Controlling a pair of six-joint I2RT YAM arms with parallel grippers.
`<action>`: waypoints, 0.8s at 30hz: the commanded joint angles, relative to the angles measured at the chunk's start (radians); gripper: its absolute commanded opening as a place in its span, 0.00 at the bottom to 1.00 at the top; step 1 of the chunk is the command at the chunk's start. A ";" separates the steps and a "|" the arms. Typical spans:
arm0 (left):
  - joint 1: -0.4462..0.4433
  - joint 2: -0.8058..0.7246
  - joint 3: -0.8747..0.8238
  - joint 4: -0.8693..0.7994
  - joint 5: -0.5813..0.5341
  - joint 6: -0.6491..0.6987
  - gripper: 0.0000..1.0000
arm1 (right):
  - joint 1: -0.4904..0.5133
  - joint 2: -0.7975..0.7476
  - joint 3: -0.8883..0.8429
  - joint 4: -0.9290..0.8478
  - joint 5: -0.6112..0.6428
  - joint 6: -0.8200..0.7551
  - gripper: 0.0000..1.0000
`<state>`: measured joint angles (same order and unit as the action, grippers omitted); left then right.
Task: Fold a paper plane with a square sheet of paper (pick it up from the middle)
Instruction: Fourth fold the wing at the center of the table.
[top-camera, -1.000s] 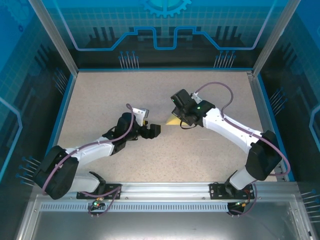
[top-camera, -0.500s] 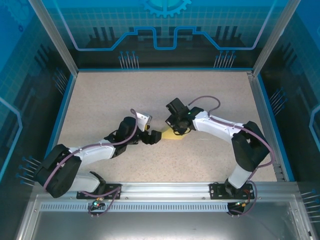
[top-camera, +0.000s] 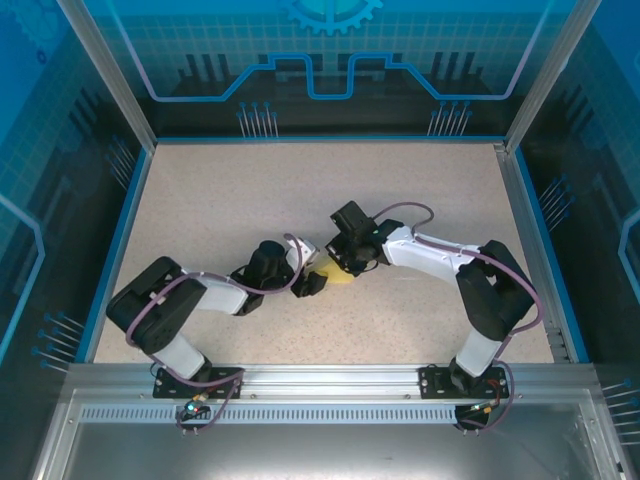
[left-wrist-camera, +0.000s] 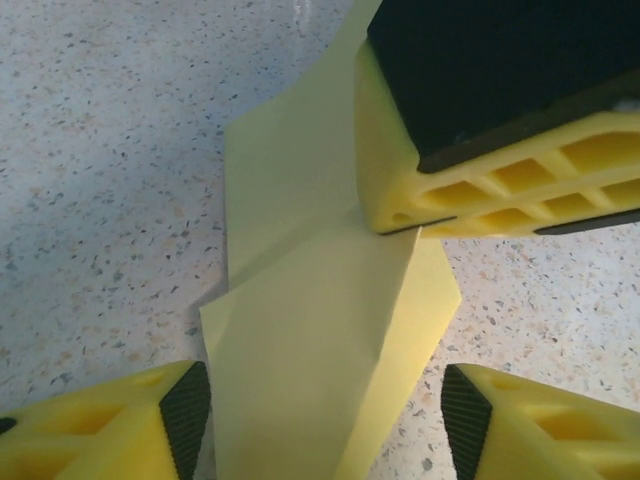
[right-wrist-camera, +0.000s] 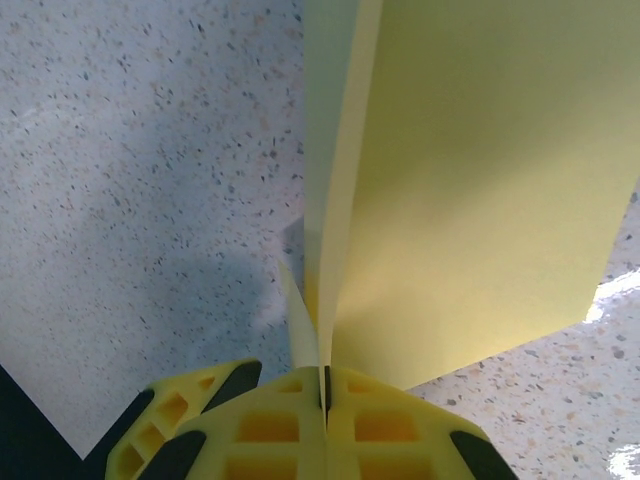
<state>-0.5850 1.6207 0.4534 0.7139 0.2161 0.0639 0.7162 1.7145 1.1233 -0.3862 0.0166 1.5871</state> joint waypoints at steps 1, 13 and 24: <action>-0.005 0.044 0.013 0.114 0.069 0.060 0.64 | -0.015 0.004 -0.020 0.028 -0.046 0.016 0.01; -0.004 0.124 0.021 0.221 0.068 0.034 0.38 | -0.034 0.008 -0.052 0.096 -0.152 0.041 0.02; -0.003 0.125 0.025 0.213 0.066 0.032 0.22 | -0.048 -0.006 -0.066 0.087 -0.161 0.042 0.03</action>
<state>-0.5850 1.7466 0.4576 0.8993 0.2592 0.0872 0.6838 1.7153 1.0664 -0.2955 -0.1246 1.6169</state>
